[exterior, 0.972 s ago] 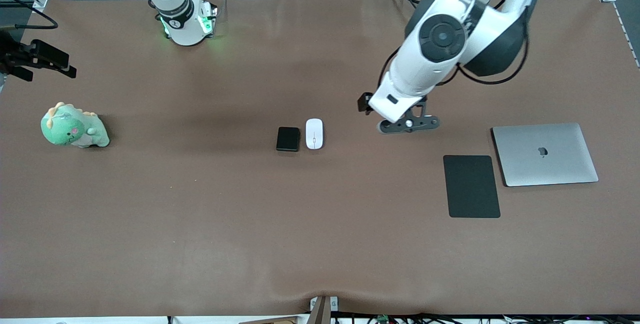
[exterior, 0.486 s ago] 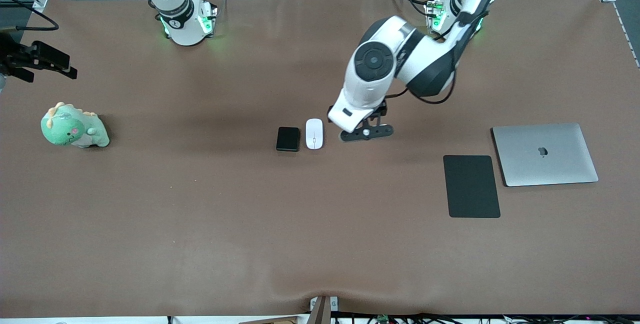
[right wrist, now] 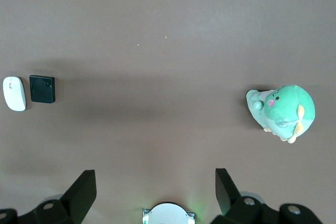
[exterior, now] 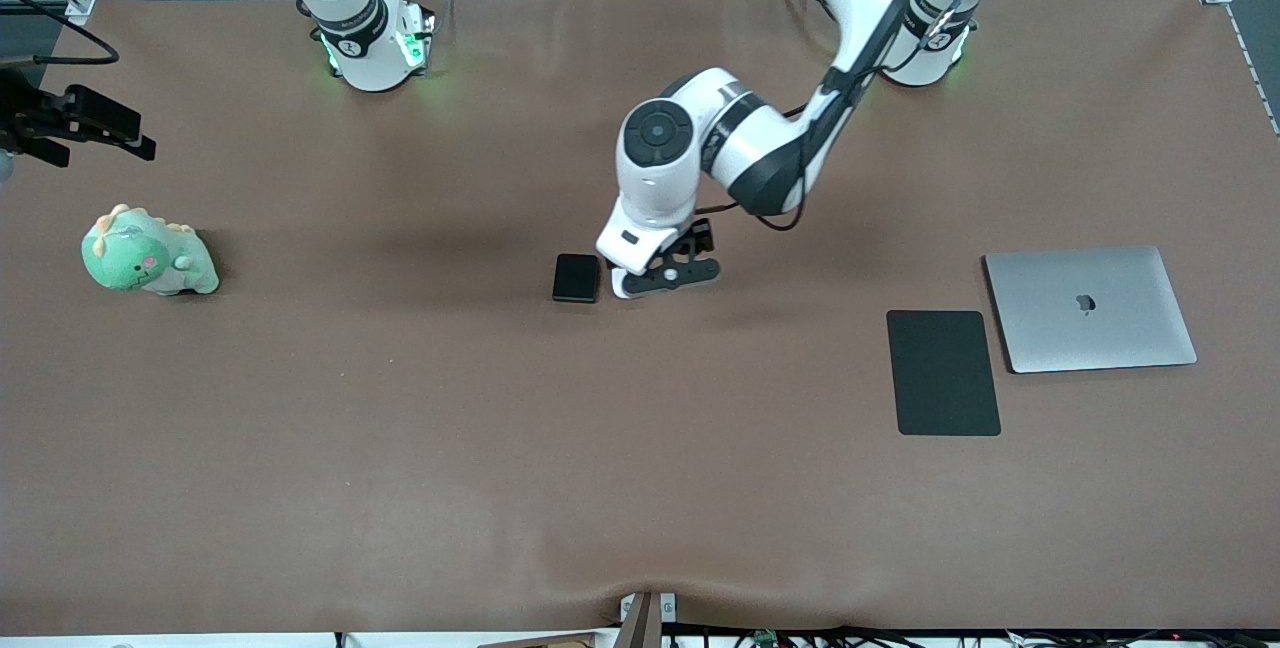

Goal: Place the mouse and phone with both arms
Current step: 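Reach the left gripper down over the white mouse, then grasp the white mouse with the left gripper while the right gripper reaches out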

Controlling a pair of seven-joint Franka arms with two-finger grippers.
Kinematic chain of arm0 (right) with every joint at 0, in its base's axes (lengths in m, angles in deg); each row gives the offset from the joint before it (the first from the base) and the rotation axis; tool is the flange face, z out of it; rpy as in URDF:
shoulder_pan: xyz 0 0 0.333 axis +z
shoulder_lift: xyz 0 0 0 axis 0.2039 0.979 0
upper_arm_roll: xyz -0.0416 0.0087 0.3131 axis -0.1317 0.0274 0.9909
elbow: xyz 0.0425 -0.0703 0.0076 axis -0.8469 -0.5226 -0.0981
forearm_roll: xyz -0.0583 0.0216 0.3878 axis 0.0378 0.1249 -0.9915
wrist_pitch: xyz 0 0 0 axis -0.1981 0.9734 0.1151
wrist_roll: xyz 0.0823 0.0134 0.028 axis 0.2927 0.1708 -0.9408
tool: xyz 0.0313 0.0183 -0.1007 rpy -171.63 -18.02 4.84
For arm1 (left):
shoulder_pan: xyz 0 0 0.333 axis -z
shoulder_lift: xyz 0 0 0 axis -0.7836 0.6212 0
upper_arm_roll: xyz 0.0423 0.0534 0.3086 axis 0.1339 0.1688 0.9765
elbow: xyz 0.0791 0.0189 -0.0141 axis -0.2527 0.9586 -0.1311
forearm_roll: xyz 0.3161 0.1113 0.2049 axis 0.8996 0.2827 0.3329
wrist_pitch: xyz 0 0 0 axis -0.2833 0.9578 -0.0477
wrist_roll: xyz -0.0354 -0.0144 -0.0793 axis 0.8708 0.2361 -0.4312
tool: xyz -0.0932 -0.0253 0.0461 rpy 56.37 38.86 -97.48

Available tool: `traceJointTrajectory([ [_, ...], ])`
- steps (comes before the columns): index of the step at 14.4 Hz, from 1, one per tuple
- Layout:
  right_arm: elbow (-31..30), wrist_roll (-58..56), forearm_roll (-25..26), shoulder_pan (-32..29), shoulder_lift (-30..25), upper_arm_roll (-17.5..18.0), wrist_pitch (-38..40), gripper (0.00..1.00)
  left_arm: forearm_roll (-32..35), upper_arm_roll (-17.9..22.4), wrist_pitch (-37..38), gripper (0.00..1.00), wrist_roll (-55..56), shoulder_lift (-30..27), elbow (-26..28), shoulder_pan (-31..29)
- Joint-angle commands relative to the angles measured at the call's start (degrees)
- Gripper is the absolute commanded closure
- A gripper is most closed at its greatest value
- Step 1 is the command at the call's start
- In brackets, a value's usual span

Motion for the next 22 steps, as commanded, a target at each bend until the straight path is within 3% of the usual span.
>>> traceJointTrajectory([
  [1,0.91,-0.54,-0.93,-0.85,1.02,0.7,0.14,0.0,3.48,0.75,-3.49,0.0,2.09,3.85,-2.41,2.38],
  [12,1.0,-0.36,-1.19,-1.2,1.99,0.7,0.05,0.0,3.84,0.58,-5.17,0.0,0.33,8.6,-2.23,4.41],
  [16,0.83,-0.45,-1.11,-0.68,3.75,0.7,0.32,0.0,3.75,0.4,-5.26,0.0,0.33,10.0,-2.23,4.41],
  [18,1.17,0.16,-0.67,0.64,8.4,0.79,1.81,0.0,3.75,0.31,-5.61,0.0,0.33,10.44,-2.23,4.67],
  [22,1.52,-0.53,-1.1,0.38,8.5,0.79,1.81,0.0,3.75,0.4,-6.93,0.0,0.51,11.32,-2.32,4.85],
])
